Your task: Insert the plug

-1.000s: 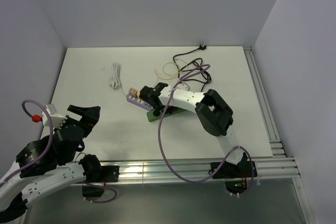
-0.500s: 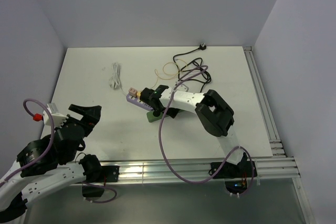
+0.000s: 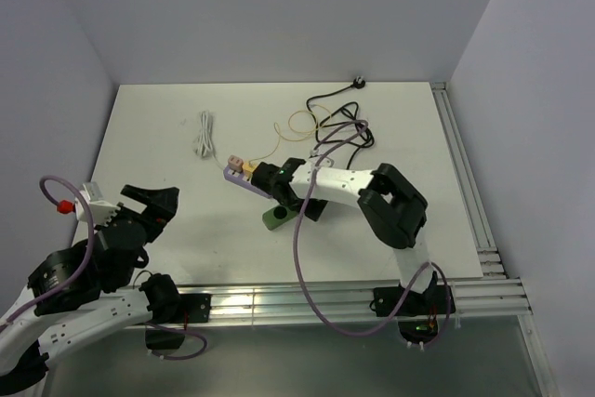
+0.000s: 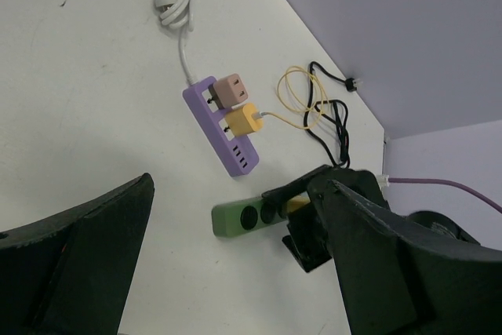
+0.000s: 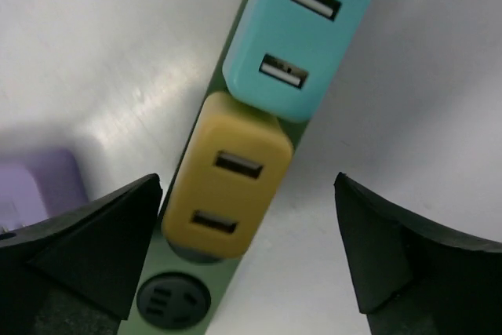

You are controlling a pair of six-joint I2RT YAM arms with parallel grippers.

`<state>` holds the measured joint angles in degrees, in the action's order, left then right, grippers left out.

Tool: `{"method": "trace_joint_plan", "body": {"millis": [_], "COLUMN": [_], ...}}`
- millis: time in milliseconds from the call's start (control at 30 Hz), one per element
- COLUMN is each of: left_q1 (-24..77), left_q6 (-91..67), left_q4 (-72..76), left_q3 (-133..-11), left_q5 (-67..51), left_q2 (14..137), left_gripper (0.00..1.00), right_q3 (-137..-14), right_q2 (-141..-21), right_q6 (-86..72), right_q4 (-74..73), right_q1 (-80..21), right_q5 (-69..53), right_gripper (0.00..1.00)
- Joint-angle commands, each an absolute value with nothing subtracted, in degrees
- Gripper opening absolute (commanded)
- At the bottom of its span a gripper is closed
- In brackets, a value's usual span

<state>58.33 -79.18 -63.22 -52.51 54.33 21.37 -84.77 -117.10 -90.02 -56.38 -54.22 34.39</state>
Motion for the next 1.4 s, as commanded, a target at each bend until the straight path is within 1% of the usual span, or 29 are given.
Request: {"method": "trace_joint_plan", "body": {"millis": [0,167,300,400,533,567,600,667,700,767,867,1067,1167,1367], "left_q1": [58.4,58.4,58.4,58.4,58.4,58.4,58.4,58.4,58.4,58.4,58.4,58.4,58.4,58.4], "left_q6": [-75.5,-74.5,-73.6,-73.0,-72.6,-72.7,-72.6,-72.1,-71.8,-71.6,-71.3,-69.6,-69.2,-68.6], "left_q4": [-60.6,-58.6,-57.7,-57.8,-58.1,-58.1,-57.7,-57.1,-56.9,-56.9,-57.0,-56.4,-55.8,-55.3], "left_q3": [-54.5,-53.3,-53.1,-53.5,-54.0,-53.9,-53.9,-53.5,-53.5,-53.5,-53.7,-54.3,-54.4,-54.4], "left_q5": [54.8,54.5,54.1,54.1,54.2,54.3,54.3,54.3,54.1,54.0,54.0,54.3,54.2,53.9], "left_q2": [20.0,18.6,19.0,19.2,18.6,18.5,18.2,18.0,18.0,18.1,18.2,18.3,18.6,19.6], "left_gripper": [0.94,0.94,0.95,0.95,0.95,0.95,0.94,0.95,0.95,0.95,0.95,0.95,0.95,0.96], "right_q3": [-80.7,-79.5,-79.6,-81.7,-87.4,-88.7,-89.2,-91.0,-91.6,-94.2,-95.0,-89.0,-89.0,-89.6], "right_q2": [-107.7,-103.5,-102.9,-104.1,-106.5,-106.8,-107.1,-107.8,-108.2,-109.9,-110.8,-108.5,-108.6,-109.3], "right_q6": [-82.7,-77.6,-73.2,-72.9,-78.0,-78.4,-78.6,-79.8,-80.1,-81.2,-82.1,-82.3,-81.9,-80.8], "right_q4": [-55.3,-53.4,-50.4,-52.9,-61.5,-61.9,-62.3,-62.9,-64.3,-66.5,-68.8,-63.8,-63.4,-62.4], "right_q1": [-56.3,-56.4,-56.4,-55.5,-54.0,-53.6,-53.2,-52.5,-52.3,-51.9,-51.1,-49.7,-48.9,-47.5], "right_q5": [31.6,31.4,30.7,30.1,31.0,30.6,29.5,29.0,28.8,28.8,27.6,24.9,25.0,24.7], "right_gripper": [1.00,1.00,1.00,0.99,0.91,0.88,0.81,0.77,0.71,0.69,0.68,0.68,0.66,0.65]}}
